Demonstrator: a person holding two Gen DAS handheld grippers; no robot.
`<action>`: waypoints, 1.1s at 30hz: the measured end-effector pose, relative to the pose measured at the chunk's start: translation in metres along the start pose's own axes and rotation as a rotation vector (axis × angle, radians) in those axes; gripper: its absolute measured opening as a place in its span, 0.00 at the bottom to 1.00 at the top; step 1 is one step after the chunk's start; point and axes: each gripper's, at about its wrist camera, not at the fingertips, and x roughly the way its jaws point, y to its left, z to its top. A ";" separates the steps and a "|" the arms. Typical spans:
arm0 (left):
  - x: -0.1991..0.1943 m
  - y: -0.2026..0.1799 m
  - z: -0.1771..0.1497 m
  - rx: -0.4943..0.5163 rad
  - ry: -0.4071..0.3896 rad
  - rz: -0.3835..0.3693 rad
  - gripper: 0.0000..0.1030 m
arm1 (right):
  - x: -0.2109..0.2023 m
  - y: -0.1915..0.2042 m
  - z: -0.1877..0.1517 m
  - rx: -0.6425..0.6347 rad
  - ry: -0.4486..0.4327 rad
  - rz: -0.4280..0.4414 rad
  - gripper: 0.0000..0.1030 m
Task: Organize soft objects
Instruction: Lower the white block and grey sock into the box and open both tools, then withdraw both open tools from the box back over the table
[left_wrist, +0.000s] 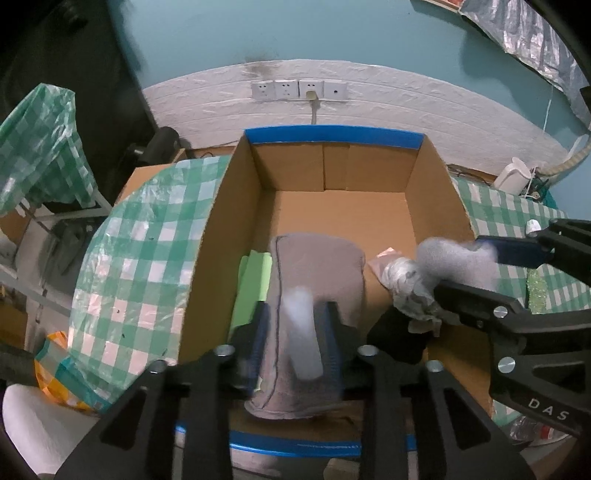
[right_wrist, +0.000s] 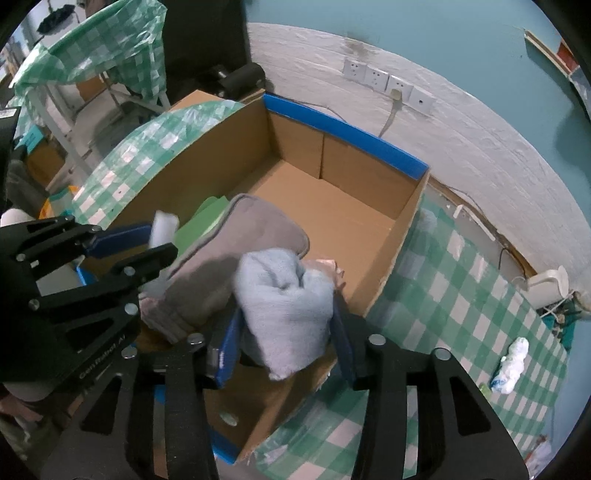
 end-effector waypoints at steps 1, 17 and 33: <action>0.000 -0.001 0.000 0.001 -0.002 0.005 0.42 | 0.000 -0.001 0.000 -0.001 -0.001 -0.007 0.50; -0.008 -0.009 0.004 0.001 -0.037 -0.010 0.51 | -0.016 -0.045 -0.017 0.104 -0.018 -0.058 0.63; -0.024 -0.053 0.003 0.110 -0.109 -0.043 0.58 | -0.032 -0.096 -0.055 0.207 -0.032 -0.092 0.64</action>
